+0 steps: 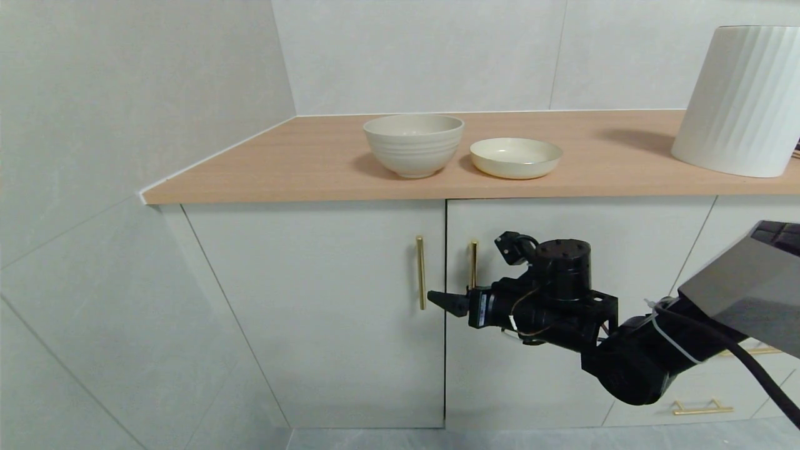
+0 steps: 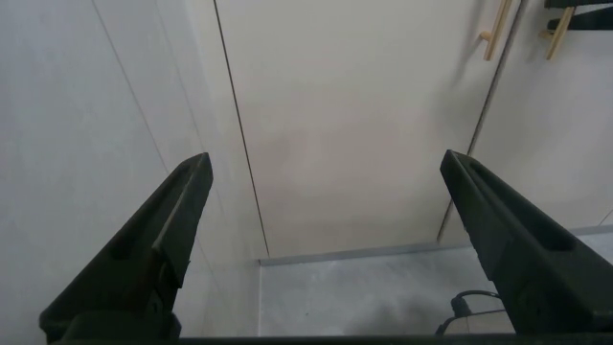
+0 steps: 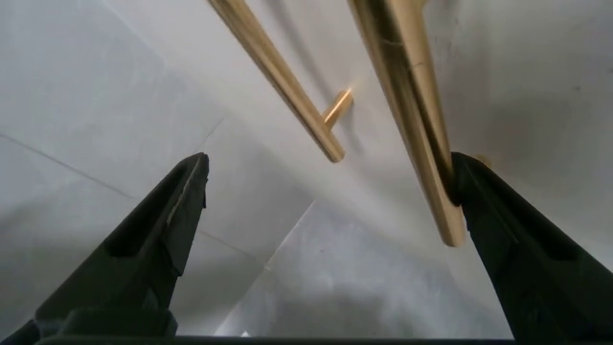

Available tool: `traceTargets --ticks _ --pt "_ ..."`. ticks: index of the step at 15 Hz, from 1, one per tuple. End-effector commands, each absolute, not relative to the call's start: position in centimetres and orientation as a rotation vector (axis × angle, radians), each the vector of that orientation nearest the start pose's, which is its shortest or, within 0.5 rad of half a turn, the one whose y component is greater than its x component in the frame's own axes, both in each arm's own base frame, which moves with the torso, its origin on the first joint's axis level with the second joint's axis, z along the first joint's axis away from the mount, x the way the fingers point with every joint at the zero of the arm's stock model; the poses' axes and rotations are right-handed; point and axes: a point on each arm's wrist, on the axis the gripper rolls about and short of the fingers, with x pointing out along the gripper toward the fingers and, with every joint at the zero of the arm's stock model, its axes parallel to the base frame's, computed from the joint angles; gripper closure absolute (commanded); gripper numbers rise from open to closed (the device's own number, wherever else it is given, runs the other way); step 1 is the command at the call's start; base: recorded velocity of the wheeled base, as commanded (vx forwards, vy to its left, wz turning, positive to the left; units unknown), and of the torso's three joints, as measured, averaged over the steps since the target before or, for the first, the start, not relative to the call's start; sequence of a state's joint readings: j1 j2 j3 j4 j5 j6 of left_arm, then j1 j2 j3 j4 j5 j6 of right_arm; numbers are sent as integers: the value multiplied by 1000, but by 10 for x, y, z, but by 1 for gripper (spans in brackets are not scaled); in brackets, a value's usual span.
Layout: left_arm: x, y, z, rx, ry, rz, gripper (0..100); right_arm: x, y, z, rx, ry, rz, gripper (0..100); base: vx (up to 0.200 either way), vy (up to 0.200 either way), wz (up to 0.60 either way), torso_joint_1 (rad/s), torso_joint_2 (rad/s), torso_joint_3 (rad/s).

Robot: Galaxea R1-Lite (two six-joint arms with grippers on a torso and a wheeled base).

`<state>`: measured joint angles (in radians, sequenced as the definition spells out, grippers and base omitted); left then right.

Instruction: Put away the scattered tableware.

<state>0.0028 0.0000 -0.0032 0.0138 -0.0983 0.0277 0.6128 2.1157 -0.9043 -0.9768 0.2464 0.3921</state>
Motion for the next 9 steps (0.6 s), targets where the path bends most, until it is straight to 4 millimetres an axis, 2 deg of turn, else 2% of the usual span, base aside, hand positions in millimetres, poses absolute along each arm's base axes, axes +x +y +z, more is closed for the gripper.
traceTargets --ticks 1,9 --pt "-23 -2 75 27 9 -95 0 307 223 104 325 388 802 0 0 0 0 0 0 0" --pt "-23 -2 75 27 9 -95 0 286 209 121 330 394 863 0 0 0 0 0 0 0"
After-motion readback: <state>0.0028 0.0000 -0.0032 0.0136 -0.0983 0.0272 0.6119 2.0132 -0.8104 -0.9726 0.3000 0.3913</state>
